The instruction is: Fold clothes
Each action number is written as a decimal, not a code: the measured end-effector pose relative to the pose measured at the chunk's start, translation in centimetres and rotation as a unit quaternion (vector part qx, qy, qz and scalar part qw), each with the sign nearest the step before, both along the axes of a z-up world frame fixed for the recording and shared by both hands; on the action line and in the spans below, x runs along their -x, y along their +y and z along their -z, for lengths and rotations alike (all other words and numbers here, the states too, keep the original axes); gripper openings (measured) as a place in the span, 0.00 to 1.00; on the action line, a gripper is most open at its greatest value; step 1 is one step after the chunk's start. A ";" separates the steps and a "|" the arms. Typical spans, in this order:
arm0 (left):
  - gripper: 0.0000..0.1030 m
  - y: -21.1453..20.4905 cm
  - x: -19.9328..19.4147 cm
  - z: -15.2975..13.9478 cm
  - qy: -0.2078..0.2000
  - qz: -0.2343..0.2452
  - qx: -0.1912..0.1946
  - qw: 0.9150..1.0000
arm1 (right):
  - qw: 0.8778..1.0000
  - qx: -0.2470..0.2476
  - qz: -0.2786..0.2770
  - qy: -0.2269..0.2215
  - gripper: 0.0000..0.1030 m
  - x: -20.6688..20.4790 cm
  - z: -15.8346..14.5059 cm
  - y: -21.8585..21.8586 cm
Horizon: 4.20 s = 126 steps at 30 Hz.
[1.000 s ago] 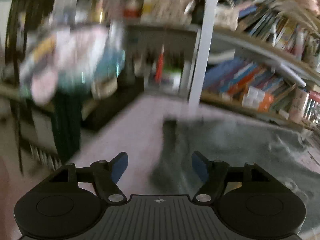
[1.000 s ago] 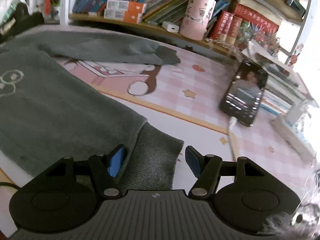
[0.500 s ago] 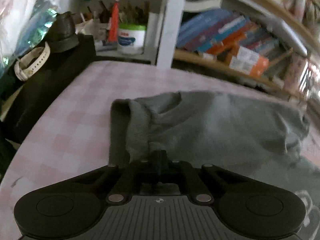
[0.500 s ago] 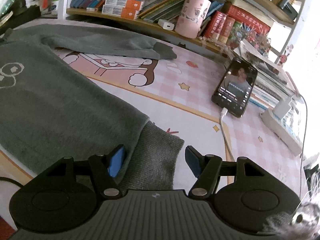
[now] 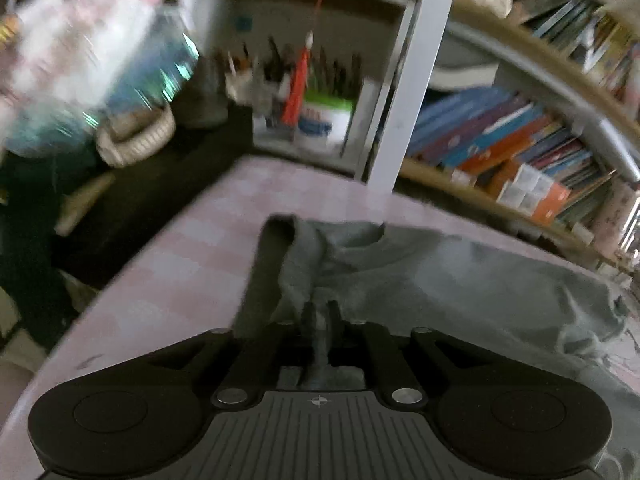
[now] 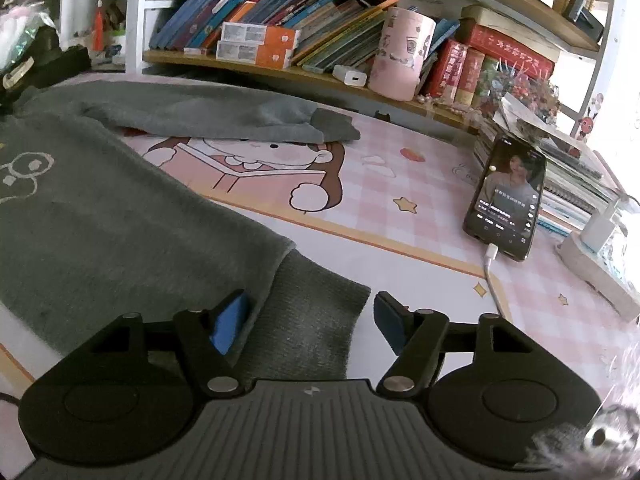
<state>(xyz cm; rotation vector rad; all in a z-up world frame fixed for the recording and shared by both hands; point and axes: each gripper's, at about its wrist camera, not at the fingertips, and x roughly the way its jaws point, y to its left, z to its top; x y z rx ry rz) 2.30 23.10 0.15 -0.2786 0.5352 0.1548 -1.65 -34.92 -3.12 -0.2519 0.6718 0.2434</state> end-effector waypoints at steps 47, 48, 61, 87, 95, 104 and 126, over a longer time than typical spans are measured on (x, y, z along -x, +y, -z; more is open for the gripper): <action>0.12 2.7 11.5 4.0 -0.068 -0.128 0.146 0.979 | 0.995 -0.053 0.075 -0.024 0.43 5.7 0.3 -2.2; 0.12 2.9 12.0 4.1 -0.071 -0.139 0.148 0.977 | 0.995 -0.059 0.072 -0.023 0.44 5.7 0.4 -2.2; 0.36 -0.1 14.9 0.6 -0.075 -0.139 0.005 0.987 | 0.994 -0.067 0.073 -0.045 0.44 6.3 -0.5 -2.1; 0.95 -10.9 13.5 0.0 -0.061 0.017 -0.135 0.989 | 0.997 -0.039 0.050 -0.048 0.48 5.3 0.9 2.5; 0.97 -11.4 13.4 0.1 -0.054 0.023 -0.141 0.988 | 0.996 -0.033 0.063 -0.052 0.52 5.6 0.9 1.7; 1.00 -12.0 13.4 0.1 -0.053 0.031 -0.157 0.986 | 0.995 -0.067 0.035 -0.067 0.64 6.8 0.0 1.8; 1.00 -12.7 13.4 0.3 -0.045 0.044 -0.173 0.983 | 0.995 -0.072 0.010 -0.067 0.89 7.3 -0.2 2.9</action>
